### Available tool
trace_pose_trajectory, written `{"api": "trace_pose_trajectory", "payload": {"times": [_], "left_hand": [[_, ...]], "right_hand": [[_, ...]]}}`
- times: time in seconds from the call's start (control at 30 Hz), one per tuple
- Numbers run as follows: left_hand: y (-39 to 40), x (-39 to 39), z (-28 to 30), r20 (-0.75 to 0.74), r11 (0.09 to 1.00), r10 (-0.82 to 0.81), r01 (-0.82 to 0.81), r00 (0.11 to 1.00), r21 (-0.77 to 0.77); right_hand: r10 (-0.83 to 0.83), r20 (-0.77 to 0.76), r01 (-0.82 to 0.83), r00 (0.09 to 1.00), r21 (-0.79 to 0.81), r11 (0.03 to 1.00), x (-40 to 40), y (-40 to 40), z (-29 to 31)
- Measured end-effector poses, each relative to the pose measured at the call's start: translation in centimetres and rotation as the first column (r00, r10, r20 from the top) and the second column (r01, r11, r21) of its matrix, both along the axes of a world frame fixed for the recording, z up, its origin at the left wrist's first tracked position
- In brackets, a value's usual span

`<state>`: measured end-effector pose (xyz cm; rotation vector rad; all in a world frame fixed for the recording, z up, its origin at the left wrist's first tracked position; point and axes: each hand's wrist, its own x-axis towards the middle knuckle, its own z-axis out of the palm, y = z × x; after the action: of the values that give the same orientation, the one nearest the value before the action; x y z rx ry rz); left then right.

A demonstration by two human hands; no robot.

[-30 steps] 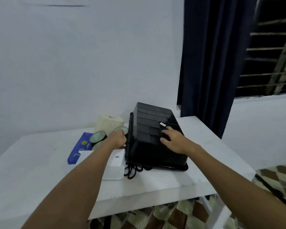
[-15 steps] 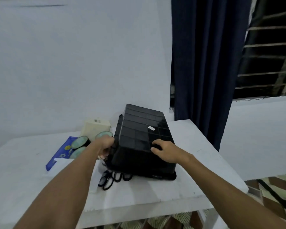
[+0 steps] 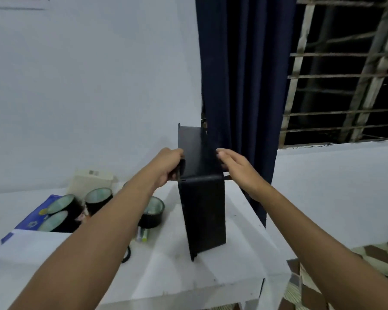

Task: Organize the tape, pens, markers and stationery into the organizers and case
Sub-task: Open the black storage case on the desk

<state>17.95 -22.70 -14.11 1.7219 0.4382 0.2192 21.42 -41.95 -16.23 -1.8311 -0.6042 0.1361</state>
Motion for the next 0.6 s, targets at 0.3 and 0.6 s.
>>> {"api": "trace_pose_trajectory", "payload": {"times": [0.3, 0.6], "left_hand": [[-8.8, 2.6, -1.6, -0.044, 0.963, -0.254, 0.248, 0.966, -0.105], [-5.7, 4.3, -10.0, -0.192, 0.862, 0.013, 0.086, 0.981, 0.499]], "right_hand": [[-0.035, -0.045, 0.033, 0.998, -0.038, 0.999, 2.0, -4.8, 1.1], [-0.059, -0.025, 0.054, 0.998, -0.172, 0.984, 4.3, -8.4, 0.6]]}}
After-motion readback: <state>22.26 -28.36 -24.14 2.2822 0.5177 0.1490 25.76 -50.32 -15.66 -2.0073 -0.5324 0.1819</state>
